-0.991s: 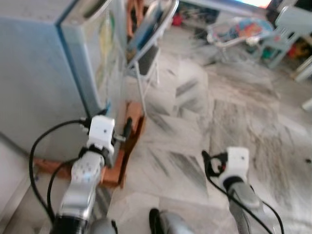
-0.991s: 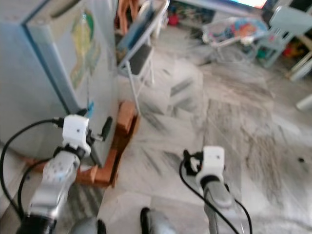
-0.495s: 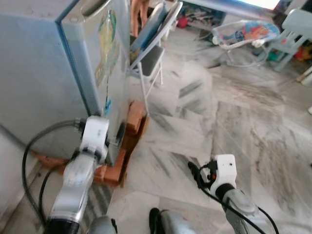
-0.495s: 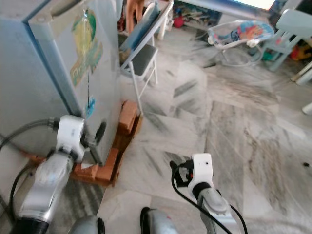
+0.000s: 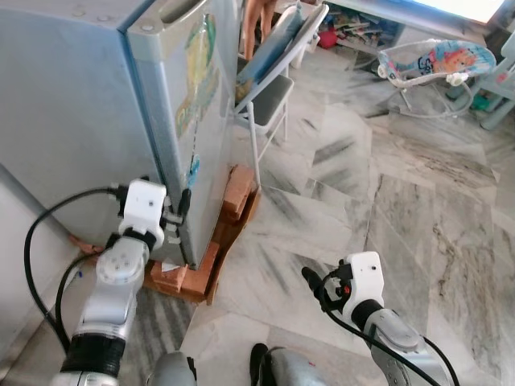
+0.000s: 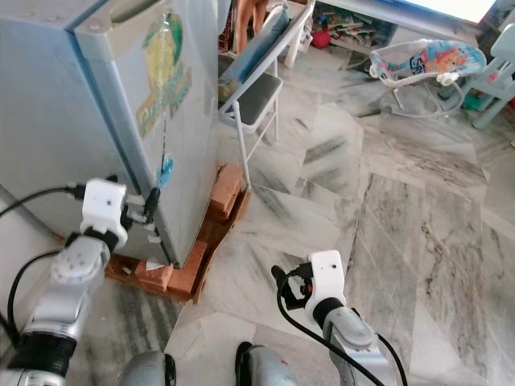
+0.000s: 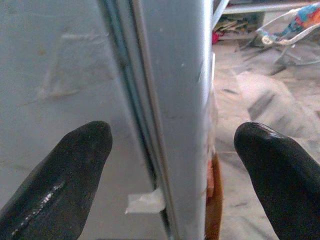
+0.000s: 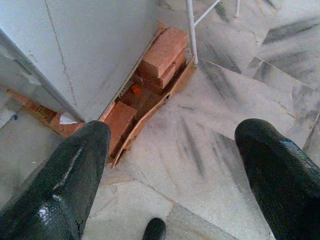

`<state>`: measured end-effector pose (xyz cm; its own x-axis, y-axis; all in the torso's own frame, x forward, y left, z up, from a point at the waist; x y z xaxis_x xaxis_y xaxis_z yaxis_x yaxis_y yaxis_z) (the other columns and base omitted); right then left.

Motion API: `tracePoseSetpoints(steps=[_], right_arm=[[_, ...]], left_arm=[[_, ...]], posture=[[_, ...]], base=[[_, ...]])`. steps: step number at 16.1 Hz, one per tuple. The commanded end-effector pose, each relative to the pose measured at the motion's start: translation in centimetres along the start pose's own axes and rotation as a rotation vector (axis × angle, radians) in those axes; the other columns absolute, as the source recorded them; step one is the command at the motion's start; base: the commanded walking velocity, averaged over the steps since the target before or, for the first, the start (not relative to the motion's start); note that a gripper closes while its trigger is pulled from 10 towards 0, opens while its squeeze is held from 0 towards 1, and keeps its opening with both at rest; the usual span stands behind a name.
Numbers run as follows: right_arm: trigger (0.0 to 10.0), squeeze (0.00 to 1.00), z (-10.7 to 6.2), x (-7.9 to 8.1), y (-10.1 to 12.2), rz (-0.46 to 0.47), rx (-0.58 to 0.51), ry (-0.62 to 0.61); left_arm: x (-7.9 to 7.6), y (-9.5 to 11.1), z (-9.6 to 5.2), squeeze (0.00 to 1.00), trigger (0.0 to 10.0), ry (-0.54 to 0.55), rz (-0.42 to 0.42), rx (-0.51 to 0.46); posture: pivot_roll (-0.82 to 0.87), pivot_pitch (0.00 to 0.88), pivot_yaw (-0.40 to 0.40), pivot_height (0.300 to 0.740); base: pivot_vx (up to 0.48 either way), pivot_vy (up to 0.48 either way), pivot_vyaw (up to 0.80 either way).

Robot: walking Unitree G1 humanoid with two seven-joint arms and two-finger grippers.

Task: Restocking fridge

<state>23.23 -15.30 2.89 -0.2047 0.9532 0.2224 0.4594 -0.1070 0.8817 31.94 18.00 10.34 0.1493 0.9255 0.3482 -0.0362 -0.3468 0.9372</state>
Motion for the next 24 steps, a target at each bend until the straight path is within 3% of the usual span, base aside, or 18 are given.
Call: tracePoseSetpoints(steps=[1, 8, 13, 16, 19, 20, 21, 22, 23, 24], right_arm=[[10.0, 0.00, -0.3, -0.6, 0.0, 0.002, 0.005, -0.020], [10.0, 0.00, -0.3, -0.2, -0.8, 0.000, 0.051, 0.005], [10.0, 0.00, -0.7, -0.1, -2.6, -0.027, 0.155, 0.022], [10.0, 0.00, -0.6, -0.1, -2.7, -0.027, 0.164, 0.023], [10.0, 0.00, -0.6, 0.3, -2.9, -0.034, 0.188, 0.050], [10.0, 0.00, -0.6, 0.3, -3.2, -0.049, 0.213, 0.059], [10.0, 0.00, -0.8, 0.2, -3.7, -0.059, 0.244, 0.058], [10.0, 0.00, -0.8, 0.1, -4.0, -0.069, 0.269, 0.058], [10.0, 0.00, -0.9, -0.1, -4.3, -0.071, 0.291, 0.053], [10.0, 0.00, -0.9, -0.1, -4.3, -0.073, 0.298, 0.055]], left_arm=[[-0.5, -0.1, 0.1, 0.00, 10.0, -0.042, -0.023, 0.001], [-2.1, 1.7, 1.2, 0.00, 10.0, -0.155, -0.073, -0.054], [-2.9, 2.4, 1.5, 0.00, 10.0, -0.171, -0.047, -0.083], [-3.1, 2.7, 2.4, 0.00, 10.0, -0.148, -0.028, -0.081], [-2.2, 3.1, 4.8, 0.00, 10.0, -0.055, -0.028, -0.042], [-2.7, 4.3, 5.8, 0.00, 10.0, -0.065, -0.038, -0.069], [-4.2, 6.0, 6.4, 0.00, 10.0, -0.122, -0.064, -0.118], [-6.1, 7.5, 6.7, 0.00, 10.0, -0.187, -0.091, -0.159], [-9.6, 9.6, 6.1, 0.00, 10.0, -0.334, -0.118, -0.227], [-11.4, 10.5, 5.5, 0.00, 10.0, -0.408, -0.135, -0.255]], posture=[[0.10, 0.140, -0.106, 0.740], [0.10, 0.140, -0.106, 0.740], [0.10, 0.140, -0.105, 0.740], [0.10, 0.140, -0.104, 0.740], [0.10, 0.135, -0.104, 0.740], [0.10, 0.134, -0.104, 0.740], [0.10, 0.131, -0.105, 0.740], [0.10, 0.127, -0.105, 0.740], [0.10, 0.127, -0.106, 0.740], [0.10, 0.126, -0.106, 0.740]], base=[[0.000, 0.000, 0.00], [0.000, 0.000, 0.00], [0.000, 0.000, 0.00], [0.000, 0.000, 0.00], [0.000, 0.000, 0.00], [0.000, 0.000, 0.00], [0.000, 0.000, 0.00], [0.000, 0.000, 0.00], [0.000, 0.000, 0.00], [0.000, 0.000, 0.00]])
Point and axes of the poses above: a point about 5 cm out from each wrist's last joint towards the gripper, its own z axis pointing out of the wrist towards the gripper, its own y axis along the axis of the wrist's last joint, x = y × z, the point moved 2 cm from there along z, pointing out of the wrist towards the gripper, and after that the axes turned 7 degrees about z, right-handed, at the moved point
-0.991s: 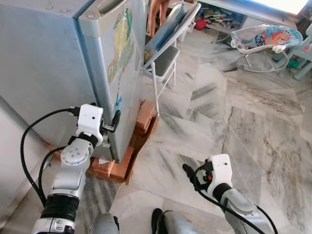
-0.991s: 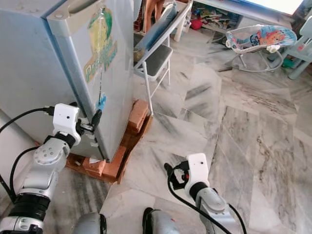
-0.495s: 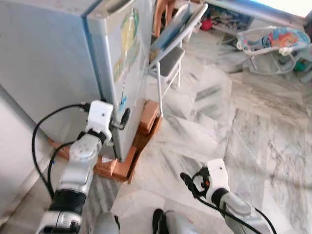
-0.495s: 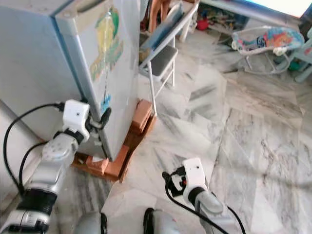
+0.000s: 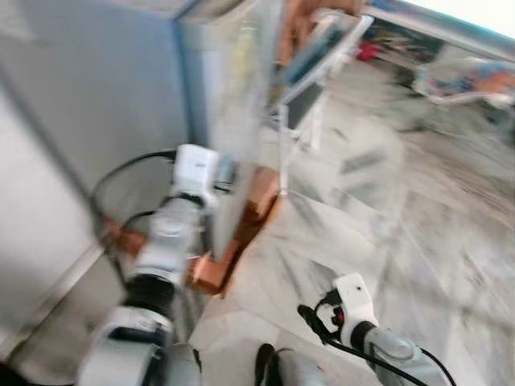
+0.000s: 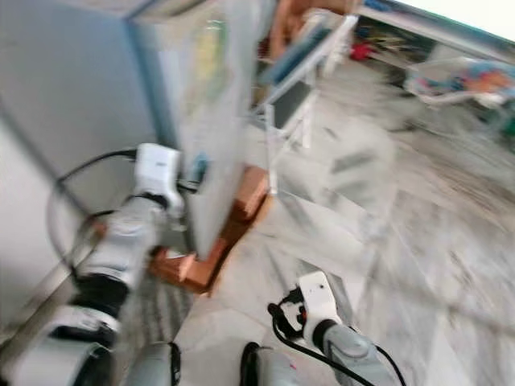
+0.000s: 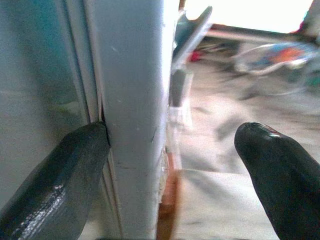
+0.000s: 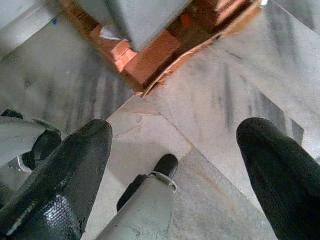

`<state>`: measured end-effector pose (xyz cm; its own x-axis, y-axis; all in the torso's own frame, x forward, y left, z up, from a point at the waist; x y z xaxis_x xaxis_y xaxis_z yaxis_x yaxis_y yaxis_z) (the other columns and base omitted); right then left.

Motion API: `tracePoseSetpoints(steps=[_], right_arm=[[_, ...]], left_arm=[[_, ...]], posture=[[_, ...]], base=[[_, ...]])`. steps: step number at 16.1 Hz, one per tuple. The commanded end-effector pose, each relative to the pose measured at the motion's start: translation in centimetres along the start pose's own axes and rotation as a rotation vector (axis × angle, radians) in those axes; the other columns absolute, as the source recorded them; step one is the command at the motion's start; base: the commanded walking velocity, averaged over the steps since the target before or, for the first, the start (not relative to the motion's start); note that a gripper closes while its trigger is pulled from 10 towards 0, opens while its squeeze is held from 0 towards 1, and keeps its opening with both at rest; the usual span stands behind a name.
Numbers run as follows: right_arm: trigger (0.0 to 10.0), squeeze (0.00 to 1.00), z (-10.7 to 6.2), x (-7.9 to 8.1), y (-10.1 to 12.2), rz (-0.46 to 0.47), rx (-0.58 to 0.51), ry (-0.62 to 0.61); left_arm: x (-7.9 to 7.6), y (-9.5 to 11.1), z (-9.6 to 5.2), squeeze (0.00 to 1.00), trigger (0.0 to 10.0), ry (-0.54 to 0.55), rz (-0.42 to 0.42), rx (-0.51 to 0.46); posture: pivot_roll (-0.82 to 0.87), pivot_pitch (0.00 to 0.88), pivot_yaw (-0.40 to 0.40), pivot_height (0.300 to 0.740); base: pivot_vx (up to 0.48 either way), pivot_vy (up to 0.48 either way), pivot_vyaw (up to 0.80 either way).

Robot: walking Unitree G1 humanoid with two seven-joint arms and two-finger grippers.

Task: Restocking fridge

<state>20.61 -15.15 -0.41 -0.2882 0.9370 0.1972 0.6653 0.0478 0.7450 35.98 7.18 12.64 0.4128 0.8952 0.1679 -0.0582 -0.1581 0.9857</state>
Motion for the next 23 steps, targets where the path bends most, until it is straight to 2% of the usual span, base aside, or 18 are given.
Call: tracePoseSetpoints(steps=[1, 3, 5, 6, 9, 10, 12, 15, 16, 17, 19, 21, 23], right_arm=[[10.0, 0.00, -0.1, -0.2, -0.4, -0.014, 0.039, 0.009], [10.0, 0.00, -0.1, -0.2, -0.5, -0.017, 0.039, 0.010], [10.0, 0.00, 0.0, -0.3, -0.5, -0.017, 0.041, 0.007], [10.0, 0.00, 0.1, -0.4, -0.6, -0.015, 0.041, 0.004], [10.0, 0.00, 0.3, -0.5, -0.8, -0.013, 0.040, 0.002], [10.0, 0.00, 0.5, -0.6, -0.7, -0.014, 0.023, -0.005], [10.0, 0.00, 0.7, -0.6, 0.1, -0.011, -0.028, -0.024], [10.0, 0.00, 0.8, -0.5, 2.0, 0.004, -0.100, -0.047], [10.0, 0.00, 0.8, -0.4, 2.6, 0.000, -0.128, -0.046], [10.0, 0.00, 0.8, -0.3, 2.8, 0.000, -0.139, -0.045], [10.0, 0.00, 1.0, -0.1, 4.5, 0.004, -0.230, -0.060], [10.0, 0.00, 1.0, 0.0, 6.0, 0.016, -0.305, -0.070], [10.0, 0.00, 1.0, -0.1, 6.2, 0.018, -0.318, -0.079]], left_arm=[[-11.0, 6.3, 0.0, 0.00, 10.0, -0.444, -0.006, -0.243], [-14.8, 7.7, -1.4, 0.00, 10.0, -0.588, -0.088, -0.283], [-15.4, 7.6, -1.4, 0.00, 10.0, -0.602, -0.133, -0.272], [-13.2, 6.4, -0.7, 0.00, 10.0, -0.515, -0.120, -0.236], [-9.0, 5.6, -0.6, 0.00, 10.0, -0.377, -0.099, -0.209], [-7.1, 5.0, -0.9, 0.00, 10.0, -0.310, -0.090, -0.187], [-4.8, 3.0, -1.9, 0.00, 10.0, -0.231, -0.041, -0.138], [-2.1, -0.6, -4.3, 0.00, 10.0, -0.111, 0.034, -0.029], [-1.1, -1.9, -5.3, 0.00, 10.0, -0.049, 0.021, 0.020], [-0.8, -2.3, -5.5, 0.00, 10.0, -0.030, 0.015, 0.034], [0.9, -4.5, -8.1, 0.00, 10.0, 0.089, 0.073, 0.097], [1.7, -5.4, -9.6, 0.00, 10.0, 0.145, 0.061, 0.127], [1.9, -5.6, -10.1, 0.00, 10.0, 0.163, 0.062, 0.137]], posture=[[0.10, 0.126, -0.106, 0.740], [0.10, 0.124, -0.106, 0.740], [0.10, 0.124, -0.104, 0.740], [0.10, 0.122, -0.102, 0.740], [0.11, 0.121, -0.103, 0.740], [0.12, 0.119, -0.102, 0.740], [0.12, 0.117, -0.102, 0.740], [0.13, 0.120, -0.104, 0.740], [0.13, 0.120, -0.105, 0.740], [0.13, 0.120, -0.105, 0.740], [0.14, 0.116, -0.109, 0.740], [0.14, 0.111, -0.108, 0.740], [0.14, 0.112, -0.107, 0.740]], base=[[0.000, 0.000, 0.00], [0.000, 0.000, 0.00], [0.000, 0.000, 0.00], [0.000, 0.000, 0.00], [0.000, 0.000, 0.00], [0.000, 0.000, 0.00], [0.000, 0.000, 0.00], [0.000, 0.000, 0.00], [0.000, 0.000, 0.00], [0.000, 0.000, 0.00], [0.000, 0.000, 0.00], [0.000, -0.120, 0.00], [0.000, -0.338, 0.00]])
Point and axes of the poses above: a point about 5 cm out from each wrist's last joint towards the gripper, its own z axis pointing out of the wrist towards the gripper, its own y axis along the axis of the wrist's last joint, x = y × z, the point moved 2 cm from there along z, pointing out of the wrist towards the gripper, and after that the axes turned 7 degrees about z, right-handed, at the moved point
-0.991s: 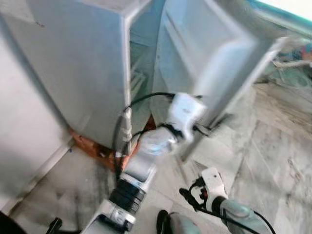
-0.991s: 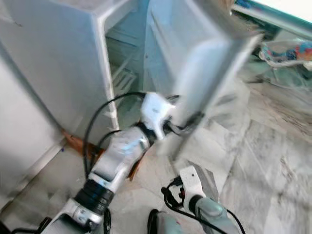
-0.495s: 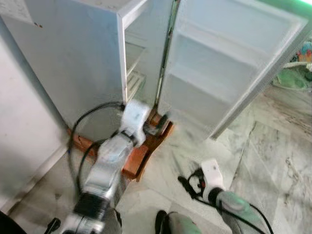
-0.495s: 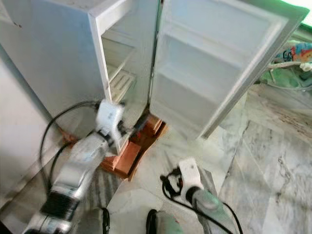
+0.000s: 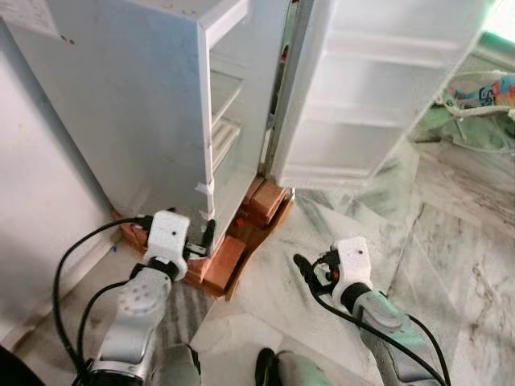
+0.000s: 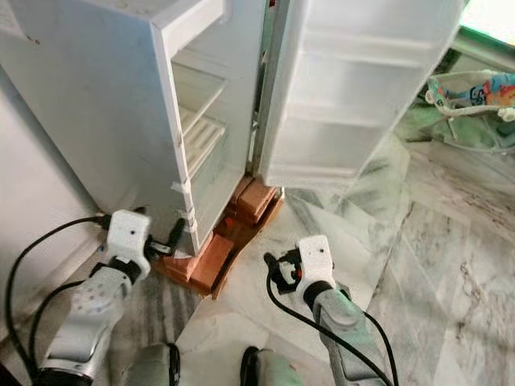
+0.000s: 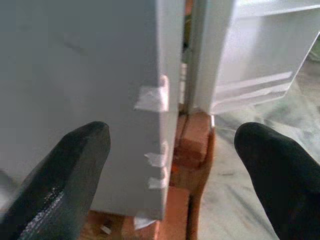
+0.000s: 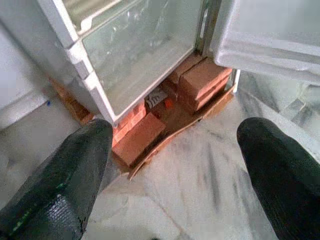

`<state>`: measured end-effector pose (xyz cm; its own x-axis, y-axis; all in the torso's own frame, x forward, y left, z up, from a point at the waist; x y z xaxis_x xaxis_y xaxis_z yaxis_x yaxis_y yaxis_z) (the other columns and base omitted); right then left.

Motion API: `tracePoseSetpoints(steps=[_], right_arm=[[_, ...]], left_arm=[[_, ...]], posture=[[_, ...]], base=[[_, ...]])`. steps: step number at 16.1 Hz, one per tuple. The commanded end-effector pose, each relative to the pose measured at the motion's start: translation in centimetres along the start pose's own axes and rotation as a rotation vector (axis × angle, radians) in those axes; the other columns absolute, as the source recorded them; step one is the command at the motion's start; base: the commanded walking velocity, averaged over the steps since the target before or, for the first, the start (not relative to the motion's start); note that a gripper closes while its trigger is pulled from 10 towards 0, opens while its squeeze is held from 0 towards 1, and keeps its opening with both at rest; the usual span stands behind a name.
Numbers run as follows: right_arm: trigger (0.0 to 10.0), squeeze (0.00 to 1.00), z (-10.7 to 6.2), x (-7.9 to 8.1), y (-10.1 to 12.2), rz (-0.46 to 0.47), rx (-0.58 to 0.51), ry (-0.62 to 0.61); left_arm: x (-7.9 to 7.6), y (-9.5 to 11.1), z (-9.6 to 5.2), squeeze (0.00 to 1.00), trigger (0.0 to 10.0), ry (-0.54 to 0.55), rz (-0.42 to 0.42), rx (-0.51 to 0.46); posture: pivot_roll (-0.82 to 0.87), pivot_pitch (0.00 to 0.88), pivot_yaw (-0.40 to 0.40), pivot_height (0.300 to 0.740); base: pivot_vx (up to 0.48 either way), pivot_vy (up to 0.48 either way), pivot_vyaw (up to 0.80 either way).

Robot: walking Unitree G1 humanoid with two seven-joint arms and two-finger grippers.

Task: Restocking fridge

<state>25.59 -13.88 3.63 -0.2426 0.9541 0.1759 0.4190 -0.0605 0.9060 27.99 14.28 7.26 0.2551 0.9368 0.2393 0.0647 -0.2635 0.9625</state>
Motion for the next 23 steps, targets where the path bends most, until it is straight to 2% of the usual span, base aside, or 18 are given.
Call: tracePoseSetpoints(steps=[1, 6, 10, 11, 13, 15, 17, 19, 21, 23], right_arm=[[10.0, 0.00, -0.3, -0.7, -0.1, 0.006, -0.001, -0.028], [10.0, 0.00, -0.1, -0.4, 0.1, 0.015, -0.031, -0.025], [10.0, 0.00, 0.2, -0.6, 1.1, 0.001, -0.059, -0.026], [10.0, 0.00, 0.4, -0.9, 1.4, 0.026, -0.078, -0.056], [10.0, 0.00, 0.5, -1.0, 1.5, 0.035, -0.081, -0.065], [10.0, 0.00, 1.0, -1.0, 1.8, 0.050, -0.091, -0.072], [10.0, 0.00, 1.3, -1.0, 2.2, 0.040, -0.117, -0.069], [10.0, 0.00, 1.3, -1.2, 2.6, 0.054, -0.152, -0.074], [10.0, 0.00, 1.6, -1.1, 3.2, 0.044, -0.188, -0.075], [10.0, 0.00, 1.9, -0.6, 4.0, 0.033, -0.210, -0.049]], left_arm=[[-0.3, 0.3, -0.2, 0.00, 10.0, -0.001, -0.004, -0.012], [-0.8, 0.7, -0.5, 0.00, 10.0, -0.006, 0.007, -0.014], [0.1, 1.0, -1.2, 0.00, 10.0, 0.035, 0.013, -0.008], [0.2, 0.2, -1.9, 0.00, 10.0, 0.037, 0.010, 0.025], [0.3, 0.0, -2.0, 0.00, 10.0, 0.038, 0.015, 0.037], [0.8, -0.4, -2.2, 0.00, 10.0, 0.057, -0.029, 0.070], [0.8, 0.1, -2.0, 0.00, 10.0, 0.044, 0.000, 0.036], [1.4, 0.3, -1.9, 0.00, 10.0, 0.097, 0.012, 0.014], [2.6, 0.3, -2.0, 0.00, 10.0, 0.188, 0.002, 0.017], [2.7, 0.5, -2.1, 0.00, 10.0, 0.200, 0.043, 0.010]], posture=[[0.15, 0.113, -0.106, 0.740], [0.17, 0.121, -0.091, 0.740], [0.17, 0.146, -0.081, 0.740], [0.17, 0.150, -0.087, 0.740], [0.16, 0.175, -0.092, 0.740], [0.14, 0.179, -0.090, 0.740], [0.12, 0.160, -0.088, 0.740], [0.14, 0.134, -0.091, 0.740], [0.16, 0.121, -0.070, 0.740], [0.17, 0.121, -0.077, 0.740]], base=[[0.000, -0.416, 0.00], [0.000, -0.415, 0.00], [0.000, -0.443, 0.00], [0.000, -0.442, 0.00], [0.000, -0.441, 0.00], [0.000, -0.330, 0.00], [0.000, 0.000, 0.00], [0.000, 0.000, 0.22], [0.000, 0.000, 0.80], [0.000, 0.000, 0.80]])
Point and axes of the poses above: a point about 5 cm out from each wrist's last joint towards the gripper, its own z axis pointing out of the wrist towards the gripper, its own y axis along the axis of the wrist's last joint, x = y × z, the point moved 2 cm from there along z, pointing out of the wrist towards the gripper, and after that the axes turned 7 degrees about z, right-handed, at the moved point
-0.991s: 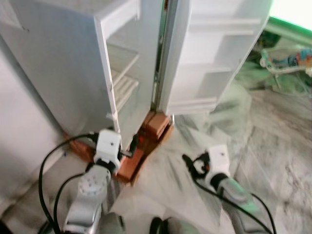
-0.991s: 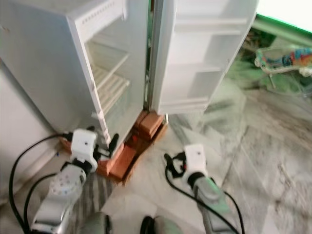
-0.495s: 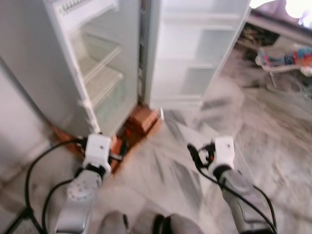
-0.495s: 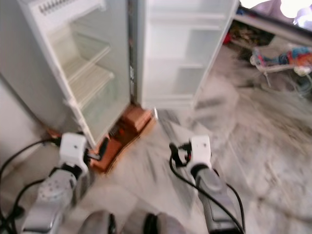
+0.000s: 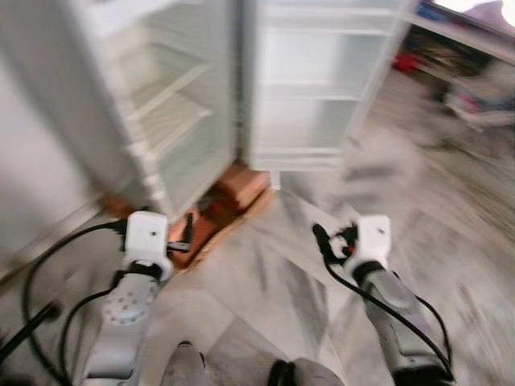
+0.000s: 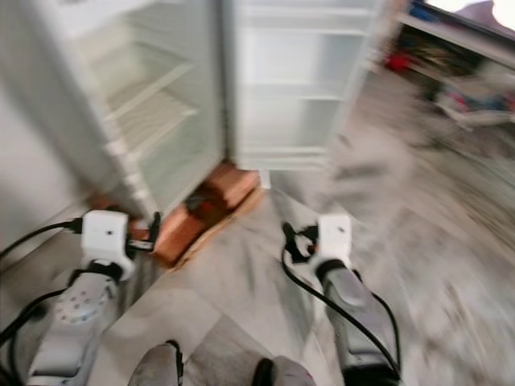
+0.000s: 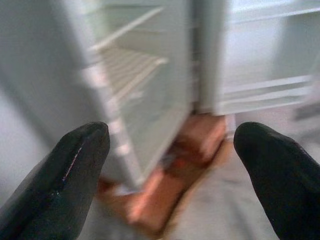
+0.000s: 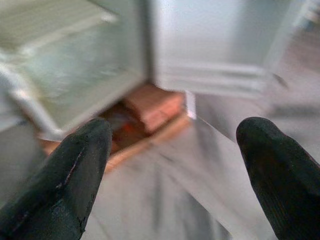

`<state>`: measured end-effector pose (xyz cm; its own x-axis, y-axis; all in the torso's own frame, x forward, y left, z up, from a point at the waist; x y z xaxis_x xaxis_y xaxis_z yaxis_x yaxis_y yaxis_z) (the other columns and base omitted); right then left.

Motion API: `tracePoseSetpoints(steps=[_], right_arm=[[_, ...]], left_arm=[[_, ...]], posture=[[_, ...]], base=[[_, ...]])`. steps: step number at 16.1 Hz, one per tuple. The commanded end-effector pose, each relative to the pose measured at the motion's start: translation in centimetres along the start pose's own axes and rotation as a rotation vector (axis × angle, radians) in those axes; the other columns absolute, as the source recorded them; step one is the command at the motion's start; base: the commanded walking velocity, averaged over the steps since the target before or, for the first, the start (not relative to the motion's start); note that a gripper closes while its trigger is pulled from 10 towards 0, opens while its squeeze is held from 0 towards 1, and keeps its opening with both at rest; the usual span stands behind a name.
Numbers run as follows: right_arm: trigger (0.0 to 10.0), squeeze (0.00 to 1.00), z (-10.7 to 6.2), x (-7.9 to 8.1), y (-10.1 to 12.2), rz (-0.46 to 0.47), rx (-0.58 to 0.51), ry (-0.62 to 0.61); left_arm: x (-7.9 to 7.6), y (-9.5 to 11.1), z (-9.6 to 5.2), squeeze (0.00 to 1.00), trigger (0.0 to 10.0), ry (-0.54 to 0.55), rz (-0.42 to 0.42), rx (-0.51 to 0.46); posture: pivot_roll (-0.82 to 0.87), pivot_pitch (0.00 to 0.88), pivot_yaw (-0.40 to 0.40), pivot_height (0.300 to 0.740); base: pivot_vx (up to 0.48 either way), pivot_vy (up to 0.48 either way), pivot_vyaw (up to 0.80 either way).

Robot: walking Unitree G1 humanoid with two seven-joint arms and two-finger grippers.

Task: Restocking fridge

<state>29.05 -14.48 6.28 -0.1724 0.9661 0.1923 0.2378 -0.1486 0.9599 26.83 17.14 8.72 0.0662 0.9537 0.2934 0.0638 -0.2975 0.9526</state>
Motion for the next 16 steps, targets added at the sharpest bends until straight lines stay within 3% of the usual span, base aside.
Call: tracePoseSetpoints(steps=[1, 6, 10, 16], right_arm=[[10.0, 0.00, 0.1, 0.7, 0.1, -0.008, -0.005, 0.029], [10.0, 0.00, 0.0, 1.4, -0.5, -0.005, -0.006, 0.044], [10.0, 0.00, -0.6, 0.8, -1.1, 0.013, 0.001, 0.020], [10.0, 0.00, -0.6, -0.1, 0.0, 0.021, -0.083, -0.044]], left_arm=[[0.0, -0.4, -0.3, 0.00, 10.0, 0.006, 0.029, 0.010], [0.0, -0.5, 0.0, 0.00, 10.0, 0.004, 0.050, 0.017], [-0.5, -0.9, -0.3, 0.00, 10.0, 0.000, 0.032, 0.031], [-0.9, -1.5, -0.6, 0.00, 10.0, -0.022, 0.037, 0.040]], posture=[[0.16, 0.120, -0.070, 0.740], [0.16, 0.119, -0.062, 0.740], [0.16, 0.126, -0.082, 0.740], [0.16, 0.108, -0.066, 0.740]], base=[[0.000, 0.000, 0.80], [0.000, 0.000, 0.80], [0.000, 0.000, 0.00], [0.000, 0.000, 0.00]])
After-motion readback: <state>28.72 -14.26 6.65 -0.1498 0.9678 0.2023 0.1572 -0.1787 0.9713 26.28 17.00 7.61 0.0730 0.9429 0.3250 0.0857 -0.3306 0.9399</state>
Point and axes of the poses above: a point about 5 cm out from each wrist's last joint towards the gripper, its own z axis pointing out of the wrist towards the gripper, its own y axis along the axis of the wrist's last joint, x = y × z, the point moved 2 cm from there along z, pointing out of the wrist towards the gripper, and after that the axes turned 7 degrees about z, right-handed, at the moved point
